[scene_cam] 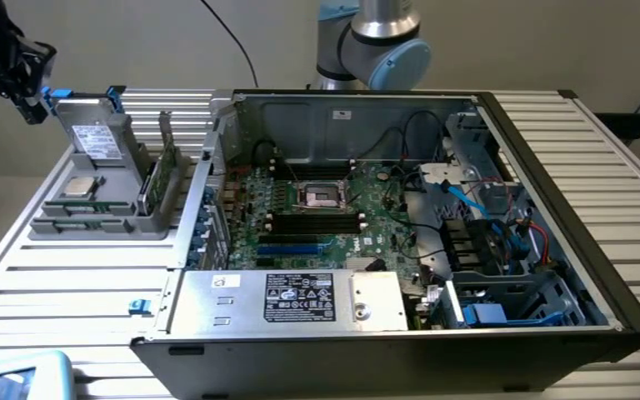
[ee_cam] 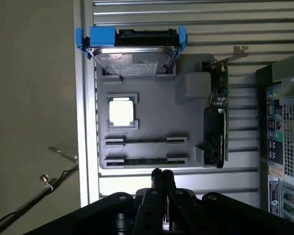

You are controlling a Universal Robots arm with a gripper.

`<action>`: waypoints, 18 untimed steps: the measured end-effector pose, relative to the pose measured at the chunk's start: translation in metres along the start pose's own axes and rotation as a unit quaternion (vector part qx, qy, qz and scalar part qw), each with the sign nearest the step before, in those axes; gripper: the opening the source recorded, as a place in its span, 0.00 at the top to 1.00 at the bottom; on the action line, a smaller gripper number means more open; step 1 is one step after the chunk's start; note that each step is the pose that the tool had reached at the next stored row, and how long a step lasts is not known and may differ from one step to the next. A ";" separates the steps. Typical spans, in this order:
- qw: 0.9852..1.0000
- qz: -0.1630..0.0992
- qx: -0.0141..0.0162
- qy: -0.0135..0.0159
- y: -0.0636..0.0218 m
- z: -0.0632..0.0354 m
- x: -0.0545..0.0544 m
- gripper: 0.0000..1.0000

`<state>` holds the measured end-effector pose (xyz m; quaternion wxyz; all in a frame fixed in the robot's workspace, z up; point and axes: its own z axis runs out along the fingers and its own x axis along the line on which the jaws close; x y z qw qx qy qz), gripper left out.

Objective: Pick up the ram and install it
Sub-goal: 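Pick up the ram and move it above insertion slot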

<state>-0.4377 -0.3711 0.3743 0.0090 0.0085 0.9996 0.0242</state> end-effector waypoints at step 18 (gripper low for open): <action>0.987 -0.163 -0.003 0.008 -0.0001 0.0013 0.000 0.89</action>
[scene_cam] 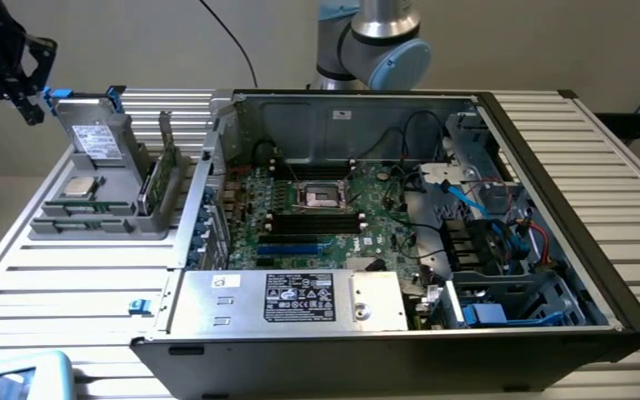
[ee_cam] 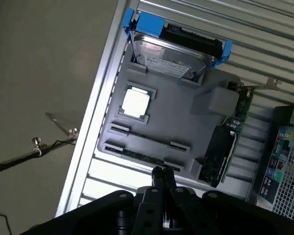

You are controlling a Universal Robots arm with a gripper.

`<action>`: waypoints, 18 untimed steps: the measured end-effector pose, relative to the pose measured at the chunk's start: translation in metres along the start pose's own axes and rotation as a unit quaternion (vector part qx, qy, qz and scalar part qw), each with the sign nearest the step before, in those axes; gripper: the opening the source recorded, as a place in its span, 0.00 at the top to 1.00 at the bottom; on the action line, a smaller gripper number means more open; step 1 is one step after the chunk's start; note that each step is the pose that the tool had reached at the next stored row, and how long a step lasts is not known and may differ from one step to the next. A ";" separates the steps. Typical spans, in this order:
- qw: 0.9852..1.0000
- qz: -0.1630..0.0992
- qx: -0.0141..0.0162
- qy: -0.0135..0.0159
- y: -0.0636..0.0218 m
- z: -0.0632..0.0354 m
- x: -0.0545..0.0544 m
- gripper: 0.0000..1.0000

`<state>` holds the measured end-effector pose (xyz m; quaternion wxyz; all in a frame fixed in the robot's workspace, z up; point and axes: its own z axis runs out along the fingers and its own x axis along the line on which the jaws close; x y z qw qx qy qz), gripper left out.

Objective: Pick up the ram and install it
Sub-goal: 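Pick up the ram and move it above insertion slot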

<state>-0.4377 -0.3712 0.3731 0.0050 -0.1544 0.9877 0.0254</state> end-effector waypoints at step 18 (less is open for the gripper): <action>0.987 -0.163 -0.003 0.008 -0.0001 0.0019 0.000 0.89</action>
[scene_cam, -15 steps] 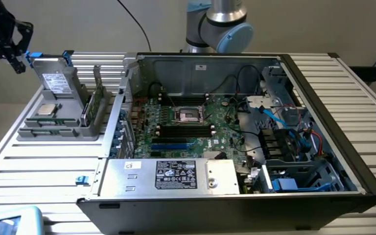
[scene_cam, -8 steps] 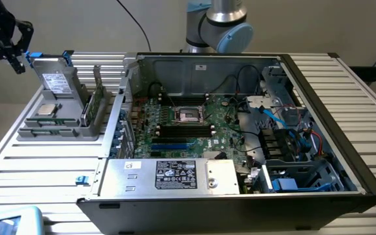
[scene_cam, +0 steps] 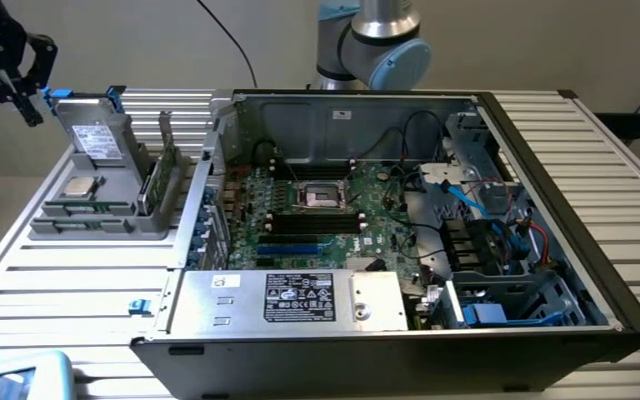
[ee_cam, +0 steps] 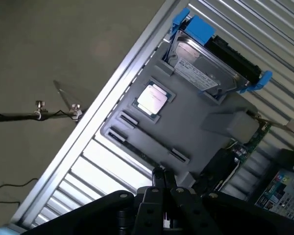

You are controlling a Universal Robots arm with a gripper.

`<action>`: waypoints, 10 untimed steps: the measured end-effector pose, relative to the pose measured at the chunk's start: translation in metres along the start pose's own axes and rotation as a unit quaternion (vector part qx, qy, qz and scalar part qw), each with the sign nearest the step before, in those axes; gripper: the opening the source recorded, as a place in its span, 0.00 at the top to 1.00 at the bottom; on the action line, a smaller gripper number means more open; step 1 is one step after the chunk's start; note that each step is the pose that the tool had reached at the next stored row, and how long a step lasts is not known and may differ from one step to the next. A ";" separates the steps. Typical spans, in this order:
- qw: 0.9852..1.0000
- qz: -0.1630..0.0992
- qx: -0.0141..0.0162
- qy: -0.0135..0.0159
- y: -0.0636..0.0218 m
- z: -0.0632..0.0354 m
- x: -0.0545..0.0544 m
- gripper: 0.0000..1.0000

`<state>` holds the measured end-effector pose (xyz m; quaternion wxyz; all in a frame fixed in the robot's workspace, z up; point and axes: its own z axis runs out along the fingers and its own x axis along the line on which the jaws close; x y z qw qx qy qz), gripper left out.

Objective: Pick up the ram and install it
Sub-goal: 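Pick up the ram and move it above insertion slot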

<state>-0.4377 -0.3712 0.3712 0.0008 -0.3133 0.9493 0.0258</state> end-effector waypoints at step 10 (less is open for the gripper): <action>0.996 -0.090 -0.001 0.005 -0.0001 0.0006 0.000 0.89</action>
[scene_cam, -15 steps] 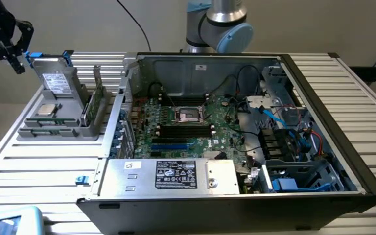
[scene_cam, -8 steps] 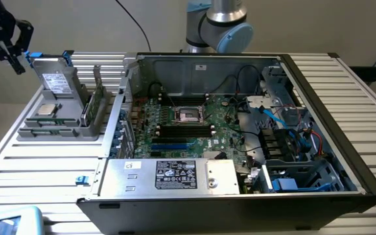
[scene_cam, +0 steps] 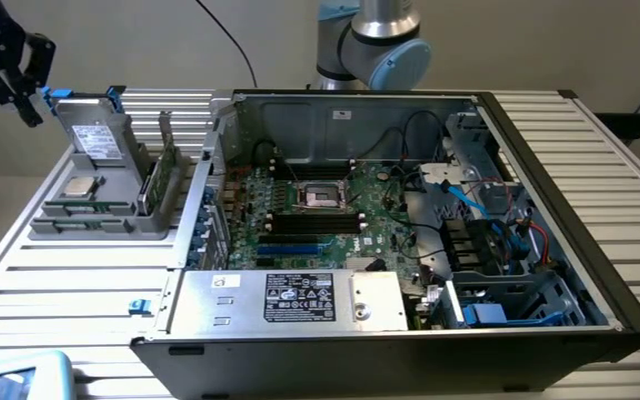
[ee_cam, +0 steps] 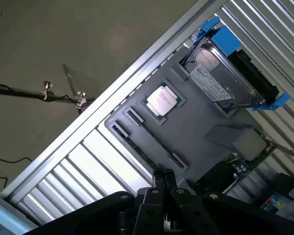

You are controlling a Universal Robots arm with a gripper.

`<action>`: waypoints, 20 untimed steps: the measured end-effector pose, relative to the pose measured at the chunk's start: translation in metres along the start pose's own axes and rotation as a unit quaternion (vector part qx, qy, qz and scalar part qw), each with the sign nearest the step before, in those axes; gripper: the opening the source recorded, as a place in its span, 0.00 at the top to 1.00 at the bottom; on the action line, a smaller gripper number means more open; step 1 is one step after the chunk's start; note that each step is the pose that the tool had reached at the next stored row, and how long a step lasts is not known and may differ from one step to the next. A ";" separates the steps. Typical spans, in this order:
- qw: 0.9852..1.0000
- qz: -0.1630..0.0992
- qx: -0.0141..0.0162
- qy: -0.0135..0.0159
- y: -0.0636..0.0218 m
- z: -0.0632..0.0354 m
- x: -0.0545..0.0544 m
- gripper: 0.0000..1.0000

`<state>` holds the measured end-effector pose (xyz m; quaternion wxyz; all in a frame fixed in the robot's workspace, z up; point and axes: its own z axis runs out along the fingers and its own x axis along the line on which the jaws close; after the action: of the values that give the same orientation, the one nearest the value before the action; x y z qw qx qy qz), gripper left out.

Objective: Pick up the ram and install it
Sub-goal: 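Pick up the ram and move it above insertion slot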

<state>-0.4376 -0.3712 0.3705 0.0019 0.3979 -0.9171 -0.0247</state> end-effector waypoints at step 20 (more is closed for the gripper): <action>0.997 -0.079 0.000 0.005 0.0001 0.0000 0.000 0.89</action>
<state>-0.4377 -0.3712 0.3705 0.0046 0.4690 -0.8829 -0.0225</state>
